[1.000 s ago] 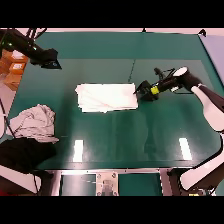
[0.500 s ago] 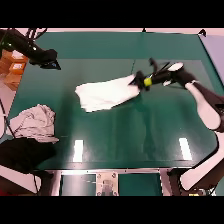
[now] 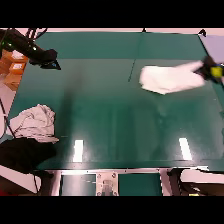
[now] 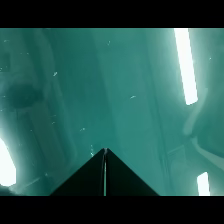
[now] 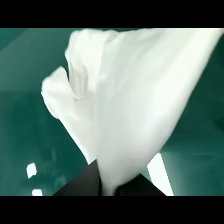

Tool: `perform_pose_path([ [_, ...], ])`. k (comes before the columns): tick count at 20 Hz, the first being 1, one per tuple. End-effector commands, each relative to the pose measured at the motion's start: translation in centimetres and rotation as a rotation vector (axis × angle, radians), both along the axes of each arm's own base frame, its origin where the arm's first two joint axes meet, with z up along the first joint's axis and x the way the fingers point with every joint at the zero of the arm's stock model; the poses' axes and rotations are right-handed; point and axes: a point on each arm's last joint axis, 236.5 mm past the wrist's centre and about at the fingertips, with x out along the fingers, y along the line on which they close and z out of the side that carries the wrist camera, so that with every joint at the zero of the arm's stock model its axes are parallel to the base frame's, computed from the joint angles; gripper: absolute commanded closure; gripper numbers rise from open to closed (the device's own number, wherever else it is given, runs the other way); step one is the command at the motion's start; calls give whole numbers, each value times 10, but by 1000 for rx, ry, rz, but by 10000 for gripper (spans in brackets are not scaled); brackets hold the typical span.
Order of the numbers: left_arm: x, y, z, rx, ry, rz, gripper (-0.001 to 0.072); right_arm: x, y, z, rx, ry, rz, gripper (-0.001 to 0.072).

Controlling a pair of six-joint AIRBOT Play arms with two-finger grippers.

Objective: Fold the shirts.

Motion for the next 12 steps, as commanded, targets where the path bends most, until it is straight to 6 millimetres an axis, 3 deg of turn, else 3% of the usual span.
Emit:
perform_pose_path([
  [1,0,0,0,0,-1,0,684,-109,-100,-39,-35,111,-334,699],
  [4,1,0,1,-1,-5,3,684,-203,-125,-107,47,214,-576,699],
  [7,2,0,1,-2,-5,7,684,-270,-121,-156,112,271,-767,699],
  [9,2,0,1,-2,-5,7,684,-298,-112,-178,145,297,-844,698],
  [12,1,0,1,-2,-5,6,684,-309,-109,-186,136,308,-842,698],
])
